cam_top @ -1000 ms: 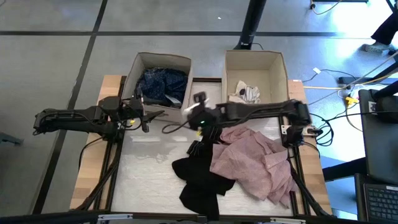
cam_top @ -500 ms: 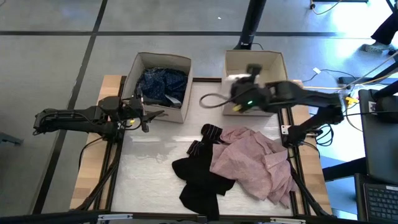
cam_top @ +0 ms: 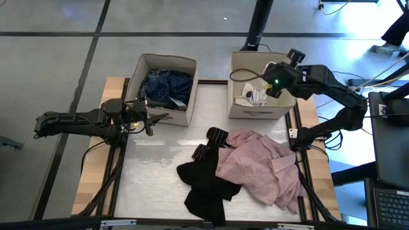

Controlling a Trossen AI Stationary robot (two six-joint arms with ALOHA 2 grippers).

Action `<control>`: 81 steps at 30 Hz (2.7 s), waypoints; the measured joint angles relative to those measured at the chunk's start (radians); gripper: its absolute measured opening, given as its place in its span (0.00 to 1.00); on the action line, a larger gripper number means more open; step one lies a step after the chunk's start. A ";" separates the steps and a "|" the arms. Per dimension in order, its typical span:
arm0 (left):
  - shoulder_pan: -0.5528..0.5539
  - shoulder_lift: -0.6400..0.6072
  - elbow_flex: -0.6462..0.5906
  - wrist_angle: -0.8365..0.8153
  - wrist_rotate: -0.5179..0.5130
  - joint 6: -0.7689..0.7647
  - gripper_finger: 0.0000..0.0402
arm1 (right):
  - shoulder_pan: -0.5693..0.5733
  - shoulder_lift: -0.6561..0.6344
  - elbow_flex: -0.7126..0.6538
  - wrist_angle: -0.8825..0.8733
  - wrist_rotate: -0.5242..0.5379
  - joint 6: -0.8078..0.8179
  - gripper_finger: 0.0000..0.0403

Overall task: Sort clothes
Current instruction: Put the white sock into the right laundry organizer, then put the black sock into the right laundry organizer

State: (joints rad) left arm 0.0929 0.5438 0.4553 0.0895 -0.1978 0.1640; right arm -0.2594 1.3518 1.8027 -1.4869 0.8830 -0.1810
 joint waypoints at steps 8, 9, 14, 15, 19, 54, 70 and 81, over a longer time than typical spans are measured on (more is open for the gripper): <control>0.000 0.000 0.000 0.000 0.000 0.000 0.47 | -0.111 0.054 0.000 -0.006 -0.106 0.047 0.05; 0.000 0.000 0.000 0.000 0.000 0.000 0.47 | -0.122 0.063 0.000 -0.006 -0.116 0.047 0.05; 0.000 0.000 0.000 -0.003 0.000 0.000 0.47 | -0.152 0.113 0.000 -0.006 -0.174 0.046 0.14; 0.000 0.000 0.000 -0.004 0.000 -0.002 0.47 | -0.154 0.122 0.000 -0.006 -0.187 0.045 0.18; 0.000 0.000 0.000 -0.004 0.000 -0.007 0.47 | -0.154 0.141 0.000 -0.006 -0.226 0.021 0.36; 0.000 0.001 0.000 0.000 0.000 -0.008 0.47 | 0.477 0.691 0.000 0.486 -0.745 -0.378 0.61; 0.000 0.001 0.000 0.000 0.000 -0.008 0.47 | 0.475 0.809 0.000 0.554 -0.777 -0.434 0.51; 0.000 0.001 0.000 0.000 0.000 -0.007 0.47 | 0.475 0.809 0.000 0.549 -0.739 -0.464 0.06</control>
State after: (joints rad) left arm 0.0933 0.5449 0.4553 0.0898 -0.1974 0.1566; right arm 0.2157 2.1612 1.8027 -0.9382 0.1442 -0.6446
